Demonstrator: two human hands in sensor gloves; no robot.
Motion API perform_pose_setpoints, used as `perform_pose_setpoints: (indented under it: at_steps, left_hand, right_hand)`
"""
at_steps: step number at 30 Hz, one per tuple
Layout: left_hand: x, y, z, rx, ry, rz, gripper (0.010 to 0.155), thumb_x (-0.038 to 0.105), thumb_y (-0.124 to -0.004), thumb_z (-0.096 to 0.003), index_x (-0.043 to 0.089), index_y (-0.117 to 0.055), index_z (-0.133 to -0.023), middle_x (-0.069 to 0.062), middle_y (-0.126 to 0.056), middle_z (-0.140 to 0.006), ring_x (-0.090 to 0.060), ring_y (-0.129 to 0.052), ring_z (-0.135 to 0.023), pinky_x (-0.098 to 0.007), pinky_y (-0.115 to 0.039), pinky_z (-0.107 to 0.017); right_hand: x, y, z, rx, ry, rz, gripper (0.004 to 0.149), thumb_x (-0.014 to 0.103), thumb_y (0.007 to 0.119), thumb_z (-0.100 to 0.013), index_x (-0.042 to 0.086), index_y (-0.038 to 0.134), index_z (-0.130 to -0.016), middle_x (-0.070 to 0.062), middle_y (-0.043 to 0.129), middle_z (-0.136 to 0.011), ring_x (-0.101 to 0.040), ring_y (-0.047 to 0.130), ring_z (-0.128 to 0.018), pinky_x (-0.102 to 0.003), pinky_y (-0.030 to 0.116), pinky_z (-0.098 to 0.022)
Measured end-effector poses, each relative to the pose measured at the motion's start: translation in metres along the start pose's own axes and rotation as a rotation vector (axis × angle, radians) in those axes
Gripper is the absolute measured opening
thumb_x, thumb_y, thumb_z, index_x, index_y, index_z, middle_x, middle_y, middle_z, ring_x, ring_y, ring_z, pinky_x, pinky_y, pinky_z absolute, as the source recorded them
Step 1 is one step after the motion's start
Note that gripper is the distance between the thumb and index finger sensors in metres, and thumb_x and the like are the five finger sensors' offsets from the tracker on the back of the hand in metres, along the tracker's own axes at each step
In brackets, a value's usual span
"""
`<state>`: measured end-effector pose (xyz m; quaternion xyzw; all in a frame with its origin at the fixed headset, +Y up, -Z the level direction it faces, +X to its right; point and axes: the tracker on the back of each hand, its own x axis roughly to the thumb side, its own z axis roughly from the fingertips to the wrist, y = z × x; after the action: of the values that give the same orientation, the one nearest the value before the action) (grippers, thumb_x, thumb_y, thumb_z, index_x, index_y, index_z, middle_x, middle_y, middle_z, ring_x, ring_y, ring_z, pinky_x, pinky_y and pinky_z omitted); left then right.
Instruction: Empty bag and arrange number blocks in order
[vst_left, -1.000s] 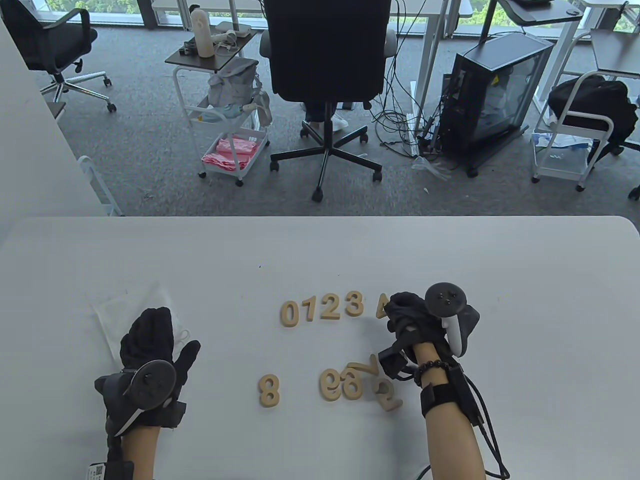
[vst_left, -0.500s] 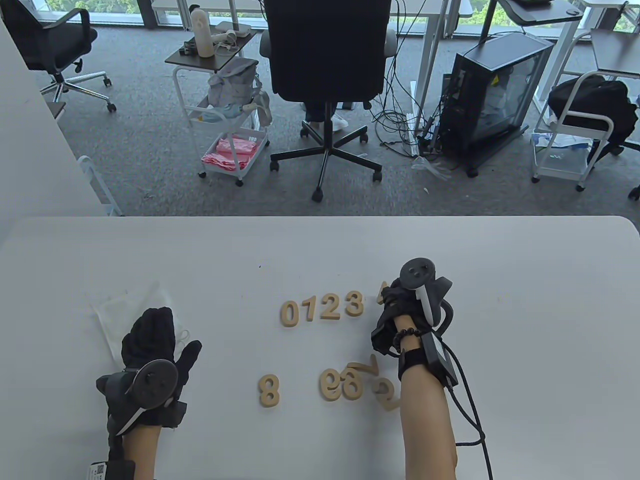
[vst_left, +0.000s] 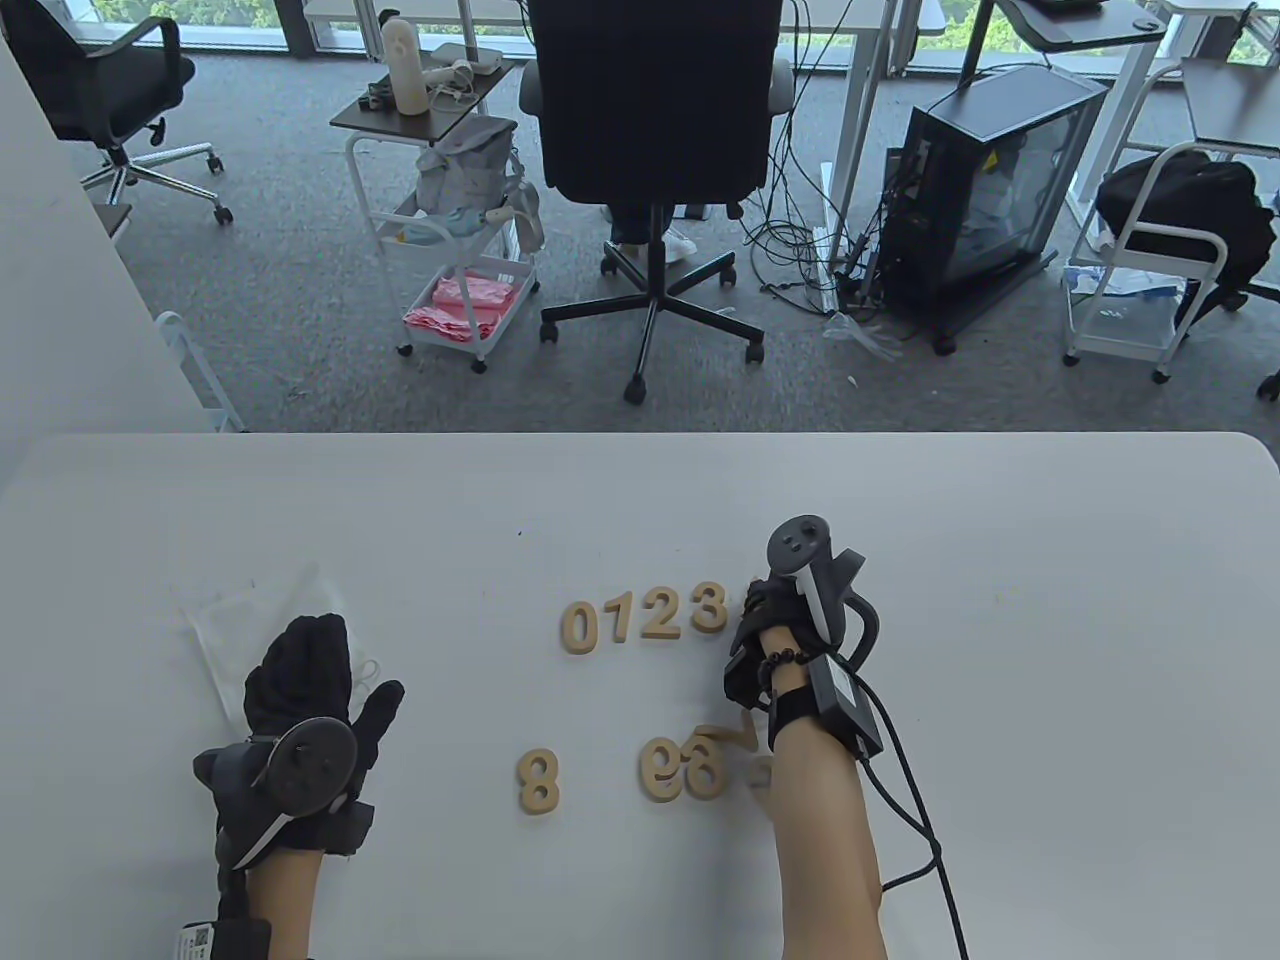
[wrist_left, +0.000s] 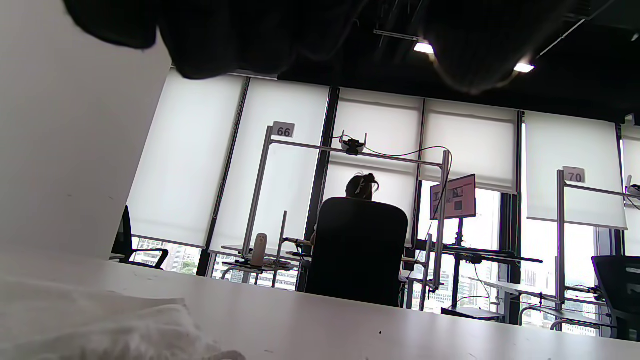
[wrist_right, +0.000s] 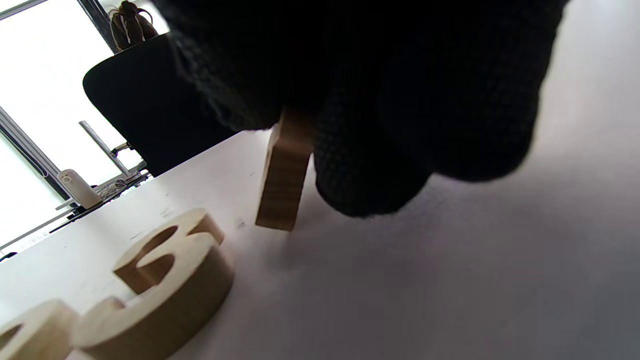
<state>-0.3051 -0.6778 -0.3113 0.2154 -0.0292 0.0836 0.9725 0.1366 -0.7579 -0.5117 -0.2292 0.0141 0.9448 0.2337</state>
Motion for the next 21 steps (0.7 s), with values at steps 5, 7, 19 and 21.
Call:
perform_pose_setpoints:
  at_steps: [5,7,19,21]
  left_hand:
    - [0.001,0.000,0.000,-0.002,-0.003,-0.005,0.084,0.053,-0.075,-0.0487,0.001,-0.052,-0.111,-0.032,-0.055,-0.111,-0.059,-0.071,-0.098,-0.074,-0.060,-0.068]
    - [0.001,0.000,-0.001,-0.004,-0.003,-0.007,0.084,0.053,-0.075,-0.0487,0.001,-0.052,-0.111,-0.032,-0.055,-0.111,-0.059,-0.071,-0.098,-0.074,-0.059,-0.067]
    - [0.002,-0.001,-0.001,-0.015,-0.001,-0.010,0.084,0.053,-0.075,-0.0488,0.001,-0.052,-0.111,-0.032,-0.055,-0.111,-0.059,-0.070,-0.098,-0.074,-0.059,-0.067]
    - [0.002,-0.001,-0.001,-0.014,-0.001,-0.010,0.084,0.053,-0.075,-0.0488,0.002,-0.052,-0.111,-0.032,-0.055,-0.111,-0.059,-0.070,-0.098,-0.074,-0.059,-0.068]
  right_hand:
    - [0.000,0.003,-0.002,0.015,0.033,0.024,0.044,0.028,0.089,-0.046,0.001,0.091,-0.080,-0.021,0.102,-0.061,-0.023,0.114,-0.032,-0.031,0.104,-0.021]
    - [0.000,0.005,-0.003,0.013,0.031,0.067,0.044,0.029,0.089,-0.046,0.000,0.091,-0.080,-0.021,0.103,-0.059,-0.021,0.113,-0.030,-0.030,0.102,-0.019]
    - [0.006,0.012,-0.003,0.012,-0.053,0.266,0.042,0.033,0.088,-0.046,0.006,0.091,-0.078,-0.014,0.100,-0.056,-0.019,0.108,-0.030,-0.031,0.098,-0.020]
    - [0.006,0.012,-0.003,0.014,-0.061,0.266,0.041,0.033,0.088,-0.046,0.007,0.091,-0.078,-0.014,0.100,-0.056,-0.020,0.108,-0.030,-0.032,0.097,-0.020]
